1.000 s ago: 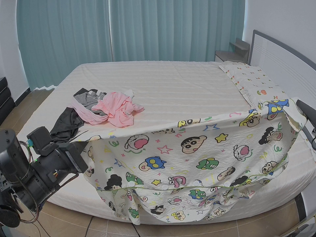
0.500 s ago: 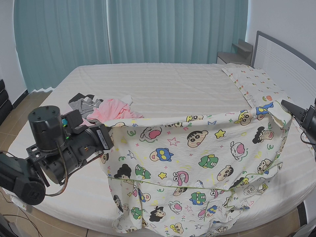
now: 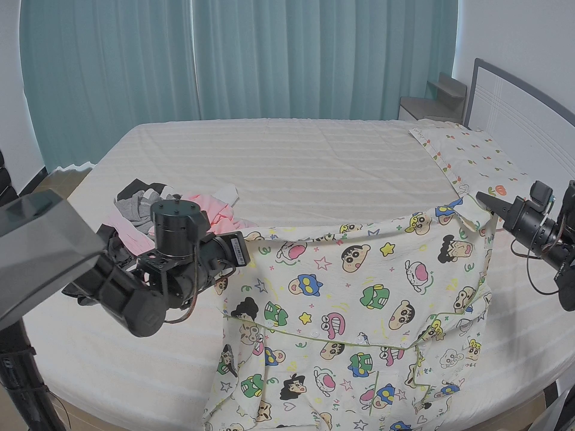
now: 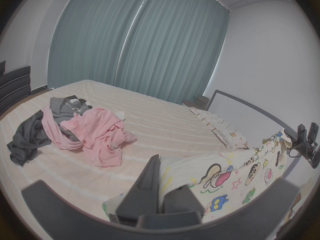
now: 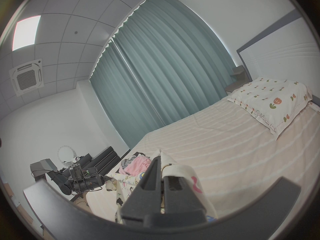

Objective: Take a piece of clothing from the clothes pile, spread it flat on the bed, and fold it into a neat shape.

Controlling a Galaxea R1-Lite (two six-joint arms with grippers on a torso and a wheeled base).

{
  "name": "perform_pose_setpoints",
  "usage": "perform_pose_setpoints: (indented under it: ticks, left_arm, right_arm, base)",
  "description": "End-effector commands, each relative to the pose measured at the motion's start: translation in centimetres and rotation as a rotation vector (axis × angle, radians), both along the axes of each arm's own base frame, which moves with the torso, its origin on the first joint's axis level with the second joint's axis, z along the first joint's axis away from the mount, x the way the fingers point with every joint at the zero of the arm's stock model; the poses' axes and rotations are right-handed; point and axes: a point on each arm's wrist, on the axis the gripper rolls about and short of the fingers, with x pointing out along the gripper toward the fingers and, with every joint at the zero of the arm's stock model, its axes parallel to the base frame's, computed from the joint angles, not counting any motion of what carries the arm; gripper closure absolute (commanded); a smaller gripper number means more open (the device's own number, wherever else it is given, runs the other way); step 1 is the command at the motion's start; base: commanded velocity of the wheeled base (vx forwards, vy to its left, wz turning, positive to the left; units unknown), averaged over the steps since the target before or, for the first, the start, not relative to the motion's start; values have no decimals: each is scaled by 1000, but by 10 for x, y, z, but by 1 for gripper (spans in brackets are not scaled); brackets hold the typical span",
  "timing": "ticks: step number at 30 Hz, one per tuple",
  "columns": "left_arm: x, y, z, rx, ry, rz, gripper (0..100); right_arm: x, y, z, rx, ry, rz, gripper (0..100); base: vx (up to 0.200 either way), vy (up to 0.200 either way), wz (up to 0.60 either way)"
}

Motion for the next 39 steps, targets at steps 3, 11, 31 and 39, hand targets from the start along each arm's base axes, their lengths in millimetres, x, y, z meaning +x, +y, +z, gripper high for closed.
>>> perform_pose_setpoints:
  ticks: [3,11,31,39]
  left_arm:
    - [62,-23,-71,53,18,126,100]
    - [93,-32,-108,60,5,173,100]
    - [156,-3,-141,90,14,349,0]
    - [164,24,-137,89,15,404,0]
  right_arm:
    - [51,-2,-71,7,117,-37,100]
    - [95,2,-104,3,135,-96,100]
    - [166,9,-174,162,266,-298,0]
    - [177,5,-174,274,349,-368,0]
  base:
    - [0,0,0]
    - [0,0,0]
    - [0,0,0]
    - [0,0,0]
